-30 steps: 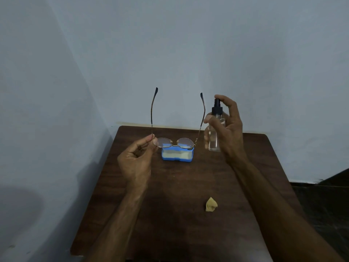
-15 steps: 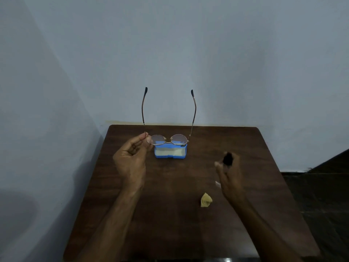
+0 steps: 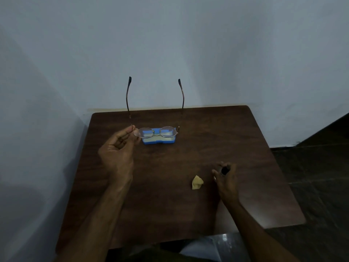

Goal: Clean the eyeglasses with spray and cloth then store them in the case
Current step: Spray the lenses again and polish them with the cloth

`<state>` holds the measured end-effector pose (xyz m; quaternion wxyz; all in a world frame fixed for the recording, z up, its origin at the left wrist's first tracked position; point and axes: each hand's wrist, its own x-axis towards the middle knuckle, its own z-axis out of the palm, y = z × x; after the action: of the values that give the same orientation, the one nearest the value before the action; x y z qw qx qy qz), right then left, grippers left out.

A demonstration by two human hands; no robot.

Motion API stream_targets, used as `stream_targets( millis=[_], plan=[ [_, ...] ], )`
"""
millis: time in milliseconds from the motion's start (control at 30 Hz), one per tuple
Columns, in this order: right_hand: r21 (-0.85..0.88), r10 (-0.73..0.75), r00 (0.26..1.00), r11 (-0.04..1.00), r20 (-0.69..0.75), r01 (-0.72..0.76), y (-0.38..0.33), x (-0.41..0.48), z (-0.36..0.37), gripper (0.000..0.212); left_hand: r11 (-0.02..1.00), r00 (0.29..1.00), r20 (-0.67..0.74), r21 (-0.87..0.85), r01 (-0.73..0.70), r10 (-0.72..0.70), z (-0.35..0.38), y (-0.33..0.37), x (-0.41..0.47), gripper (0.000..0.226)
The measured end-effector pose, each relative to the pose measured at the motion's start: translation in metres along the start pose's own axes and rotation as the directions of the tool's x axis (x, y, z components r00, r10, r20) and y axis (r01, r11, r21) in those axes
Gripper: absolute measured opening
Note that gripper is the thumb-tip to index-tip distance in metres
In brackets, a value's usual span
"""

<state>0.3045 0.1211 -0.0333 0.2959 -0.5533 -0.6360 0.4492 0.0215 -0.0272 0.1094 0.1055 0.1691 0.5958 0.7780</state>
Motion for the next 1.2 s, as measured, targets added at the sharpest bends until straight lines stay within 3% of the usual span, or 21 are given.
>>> stream_targets(
  millis=[167, 300, 367, 433, 567, 667, 800, 900, 1000, 1100, 1167, 1200],
  plan=[
    [-0.048, -0.055, 0.998, 0.997, -0.004, 0.054, 0.001, -0.004, -0.002, 0.048, 0.999, 1.000, 0.018, -0.026, 0.018, -0.017, 0.006, -0.002, -0.005, 0.024],
    [-0.088, 0.023, 1.000, 0.996, -0.010, -0.023, 0.005, -0.011, -0.007, 0.089, 0.999, 0.999, 0.036, -0.029, 0.020, -0.019, 0.008, -0.004, -0.005, 0.024],
    [-0.049, 0.100, 0.994, 0.994, -0.046, -0.103, 0.013, -0.023, -0.011, 0.096, 0.999, 0.999, 0.039, -0.029, 0.015, -0.014, 0.009, -0.004, -0.005, 0.025],
    [-0.056, 0.154, 0.985, 0.986, -0.077, -0.158, 0.024, -0.043, -0.011, 0.084, 1.000, 0.999, 0.040, -0.027, 0.003, -0.002, 0.010, -0.003, -0.006, 0.026],
    [-0.324, 0.176, 0.983, 0.929, -0.042, -0.180, 0.033, -0.079, 0.006, 0.053, 1.000, 0.999, 0.046, -0.004, -0.024, 0.025, 0.011, 0.000, -0.007, 0.027],
    [-0.407, 0.040, 0.996, 0.913, 0.085, -0.002, 0.022, -0.085, 0.024, 0.027, 0.999, 0.999, 0.045, 0.019, -0.029, 0.028, 0.013, 0.002, -0.009, 0.027],
    [-0.532, -0.163, 0.936, 0.786, 0.312, 0.315, 0.009, -0.062, 0.040, 0.032, 0.995, 0.997, 0.070, 0.086, -0.051, 0.045, 0.014, 0.004, -0.013, 0.025],
    [-0.583, -0.175, 0.910, 0.718, 0.376, 0.379, 0.004, -0.041, 0.045, 0.024, 0.993, 0.996, 0.074, 0.105, -0.049, 0.041, 0.013, 0.005, -0.014, 0.025],
    [-0.457, -0.138, 0.943, 0.847, 0.304, 0.272, -0.004, -0.031, 0.043, 0.009, 0.989, 0.996, 0.071, 0.136, -0.056, 0.046, 0.011, 0.007, -0.013, 0.027],
    [-0.193, 0.025, 0.980, 0.981, 0.199, 0.014, -0.019, -0.027, 0.042, 0.007, 0.988, 0.996, 0.076, 0.145, -0.057, 0.046, 0.007, 0.008, -0.011, 0.028],
    [0.211, 0.185, 0.965, 0.952, 0.184, -0.223, -0.043, -0.026, 0.042, 0.007, 0.985, 0.995, 0.091, 0.163, -0.057, 0.043, 0.004, 0.009, -0.010, 0.028],
    [0.412, 0.250, 0.942, 0.852, 0.222, -0.323, -0.059, -0.026, 0.041, 0.006, 0.986, 0.995, 0.097, 0.157, -0.047, 0.032, 0.003, 0.009, -0.009, 0.028]
  ],
)
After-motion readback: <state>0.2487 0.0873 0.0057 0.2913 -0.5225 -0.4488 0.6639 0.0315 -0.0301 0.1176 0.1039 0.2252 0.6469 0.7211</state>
